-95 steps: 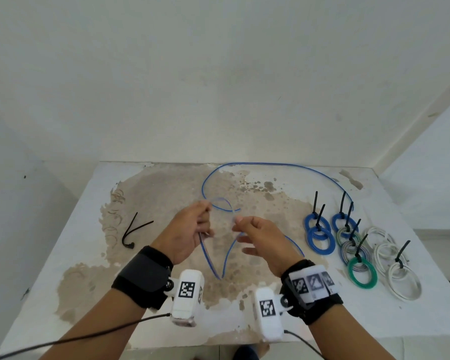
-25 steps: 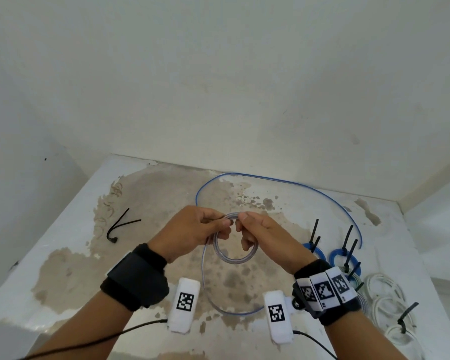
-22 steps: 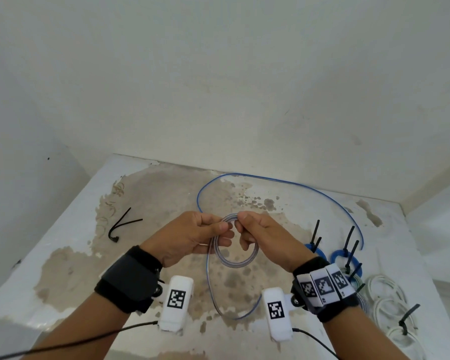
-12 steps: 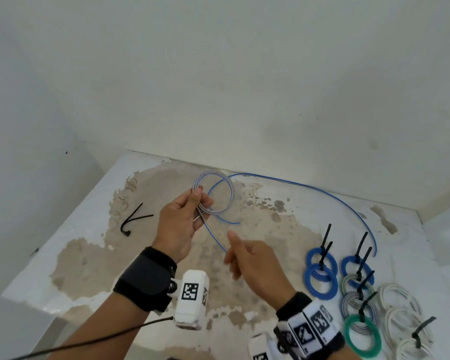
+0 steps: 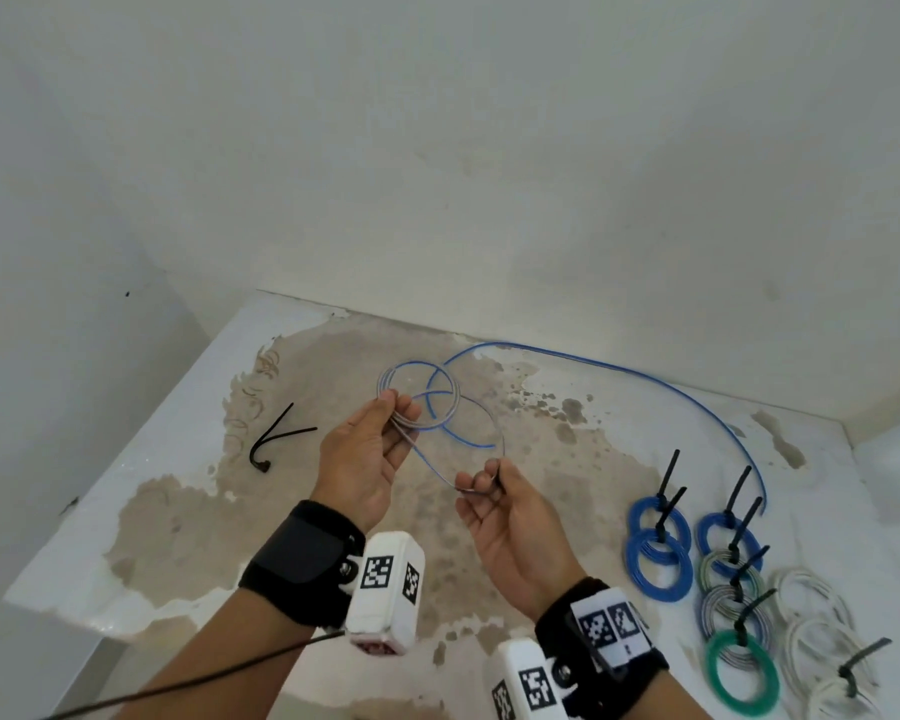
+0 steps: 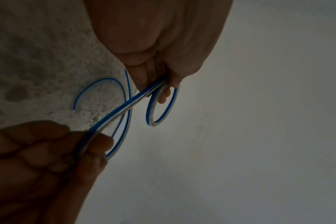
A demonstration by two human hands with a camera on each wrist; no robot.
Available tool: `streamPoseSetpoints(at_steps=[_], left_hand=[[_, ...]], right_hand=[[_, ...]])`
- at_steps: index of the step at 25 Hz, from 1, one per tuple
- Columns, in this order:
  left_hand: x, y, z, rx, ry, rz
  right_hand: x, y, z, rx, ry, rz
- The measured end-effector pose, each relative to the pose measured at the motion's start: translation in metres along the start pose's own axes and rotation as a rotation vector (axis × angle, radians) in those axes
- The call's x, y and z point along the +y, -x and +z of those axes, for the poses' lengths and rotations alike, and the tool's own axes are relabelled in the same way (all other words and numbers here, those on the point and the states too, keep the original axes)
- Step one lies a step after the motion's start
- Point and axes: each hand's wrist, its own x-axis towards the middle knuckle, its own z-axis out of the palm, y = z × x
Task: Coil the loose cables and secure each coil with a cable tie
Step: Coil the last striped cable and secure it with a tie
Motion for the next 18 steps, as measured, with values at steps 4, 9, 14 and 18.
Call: streamPoseSetpoints(at_steps=[4, 9, 14, 18], left_hand=[[0.012, -0.016, -0.006, -0.005, -0.016, -0.009], [0.022, -0.017, -0.007, -0.129, -0.144, -0.007], [0.030, 0.001, -0.010, -0.337, -0.471, -0.056], [0.034, 0.008, -0.007, -0.394, -0.622, -0.051]], right_hand=[[0.002, 0.003, 0.002, -0.024, 0.052, -0.045], [-0.023, -0.001, 0.011, -0.017, 0.272, -0.195], [-0.065, -0.012, 0.021, -0.047, 0.695, -0.334], [-0.079, -0.009, 0.029, -0.173, 0.760, -0.293]])
